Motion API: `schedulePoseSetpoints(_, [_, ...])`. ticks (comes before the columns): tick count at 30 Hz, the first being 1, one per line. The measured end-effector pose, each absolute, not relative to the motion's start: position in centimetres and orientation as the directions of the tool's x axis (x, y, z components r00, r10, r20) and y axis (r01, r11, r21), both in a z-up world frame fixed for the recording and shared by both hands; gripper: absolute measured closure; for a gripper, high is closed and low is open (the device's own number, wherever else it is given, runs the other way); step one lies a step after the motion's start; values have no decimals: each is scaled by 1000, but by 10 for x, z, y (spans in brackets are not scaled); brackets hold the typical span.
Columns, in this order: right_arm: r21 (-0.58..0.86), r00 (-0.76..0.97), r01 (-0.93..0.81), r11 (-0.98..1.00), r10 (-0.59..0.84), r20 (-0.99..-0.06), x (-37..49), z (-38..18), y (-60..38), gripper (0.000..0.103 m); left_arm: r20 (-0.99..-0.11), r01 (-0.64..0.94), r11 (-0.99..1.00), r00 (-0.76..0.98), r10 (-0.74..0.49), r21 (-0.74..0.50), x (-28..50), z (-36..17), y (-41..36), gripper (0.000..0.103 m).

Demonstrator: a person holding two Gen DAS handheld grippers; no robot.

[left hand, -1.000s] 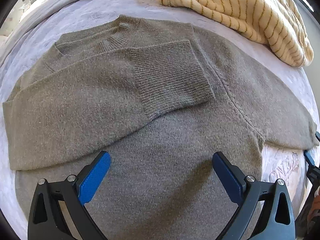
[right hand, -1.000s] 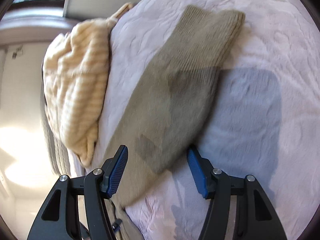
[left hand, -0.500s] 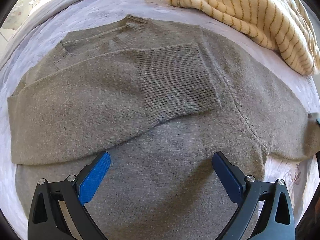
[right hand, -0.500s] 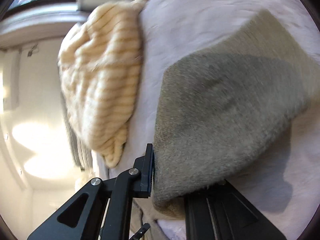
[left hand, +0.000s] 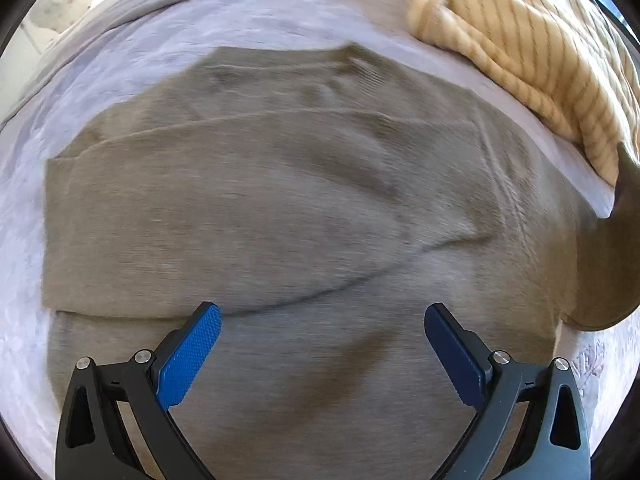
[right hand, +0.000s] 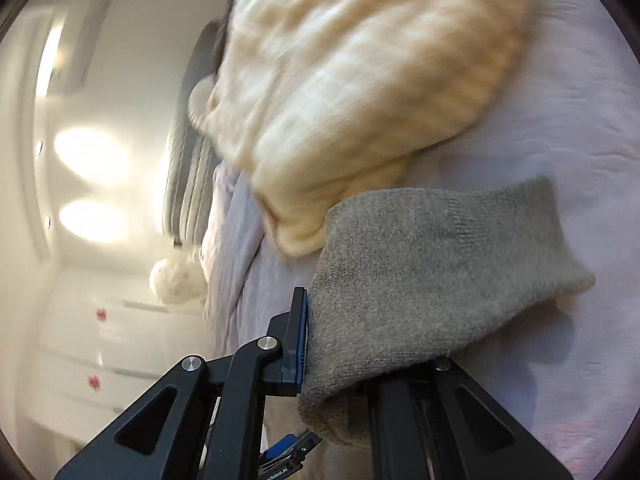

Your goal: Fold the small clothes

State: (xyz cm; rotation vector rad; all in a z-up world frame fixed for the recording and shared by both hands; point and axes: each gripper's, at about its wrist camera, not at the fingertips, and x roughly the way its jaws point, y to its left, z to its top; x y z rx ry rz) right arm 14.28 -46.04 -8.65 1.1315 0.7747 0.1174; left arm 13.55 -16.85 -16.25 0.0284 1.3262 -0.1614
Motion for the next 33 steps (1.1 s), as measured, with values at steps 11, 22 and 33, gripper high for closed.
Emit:
schedulePoseSetpoints(11, [692,479,20,722,601,-640,230,-93,-263,93,-956,-33,999,294,-12,-23,152,-168,-67,1])
schedulePoseSetpoints(22, [769,343,279,574,689,-639,216,-184,-236,55,-944,-107,991,326,-45,-84,166,-178,2,1])
schedulePoseSetpoints(33, [694,464,325,642,532,-709,241,-154,-253,91,-884,-81,927,340,-320,-367,169,-176,15,1])
